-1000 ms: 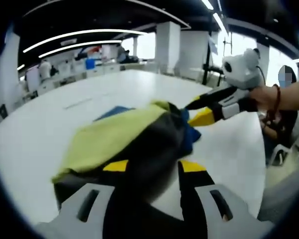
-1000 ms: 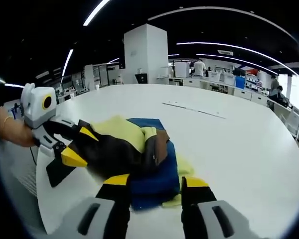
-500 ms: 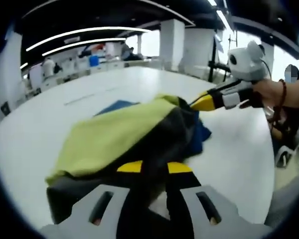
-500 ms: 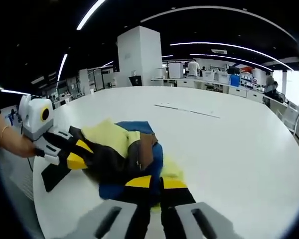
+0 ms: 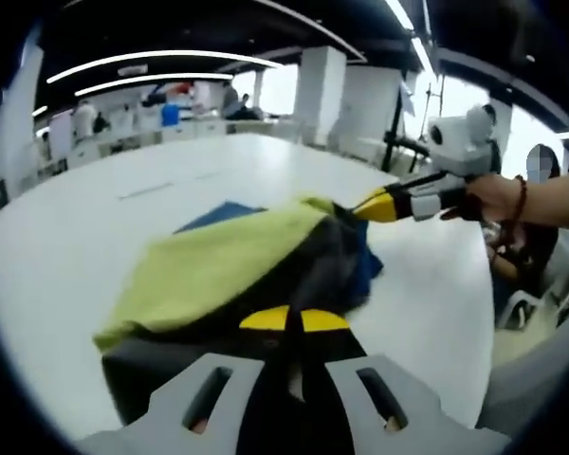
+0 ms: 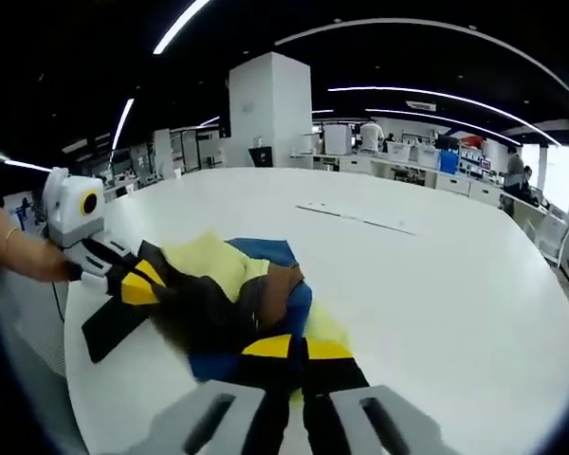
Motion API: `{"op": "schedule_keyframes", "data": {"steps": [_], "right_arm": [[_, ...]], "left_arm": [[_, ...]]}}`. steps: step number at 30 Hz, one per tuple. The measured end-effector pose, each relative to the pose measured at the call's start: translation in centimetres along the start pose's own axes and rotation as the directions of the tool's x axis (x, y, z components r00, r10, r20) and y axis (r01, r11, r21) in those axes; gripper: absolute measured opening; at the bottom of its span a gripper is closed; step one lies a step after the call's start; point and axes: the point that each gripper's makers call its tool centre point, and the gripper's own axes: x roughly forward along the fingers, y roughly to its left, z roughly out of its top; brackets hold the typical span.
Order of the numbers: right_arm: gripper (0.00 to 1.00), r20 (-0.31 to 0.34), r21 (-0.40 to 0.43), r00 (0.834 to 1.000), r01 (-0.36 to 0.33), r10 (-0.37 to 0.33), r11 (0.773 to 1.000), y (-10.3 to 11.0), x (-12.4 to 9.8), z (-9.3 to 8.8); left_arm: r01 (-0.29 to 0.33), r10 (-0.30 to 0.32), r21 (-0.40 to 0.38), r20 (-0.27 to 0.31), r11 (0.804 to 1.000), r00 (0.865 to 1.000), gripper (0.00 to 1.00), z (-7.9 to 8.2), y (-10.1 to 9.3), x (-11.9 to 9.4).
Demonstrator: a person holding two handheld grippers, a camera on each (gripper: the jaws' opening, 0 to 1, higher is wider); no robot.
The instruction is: Fold the garment on the visible template until the final outline fits inside the template.
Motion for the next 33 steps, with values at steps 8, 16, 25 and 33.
{"op": "schedule_keyframes", "data": {"steps": [8,16,25,33], "right_arm": [[0.0,0.003,0.014,1.0,0.022,-0.022,1.0,-0.5,-1.0,1.1],[0.0,0.013,-0.01,0.999,0.042,-0.042,0.999,-1.4,-2.0,2.5],[0.0,0.013,-0.022,0.997,0.079,-0.079,0.997,-2.7,-2.7,3.4],[0.0,0.015,-0.042,0.993,0.119,-0.119,0.992,-4.4,-3.6,4.3]], "left_arm": [[-0.011,0.012,-0.019,0.066,1.0,0.998,0.0,2.8,0.9,-2.7],[-0.058,0.063,-0.037,0.143,0.998,0.988,0.0,5.8,3.0,-5.4],[-0.143,0.151,-0.058,0.187,0.988,0.971,0.0,7.4,6.4,-7.4],[-0.216,0.249,-0.161,0.23,0.963,0.941,0.0,8.5,10.8,-9.3]]}}
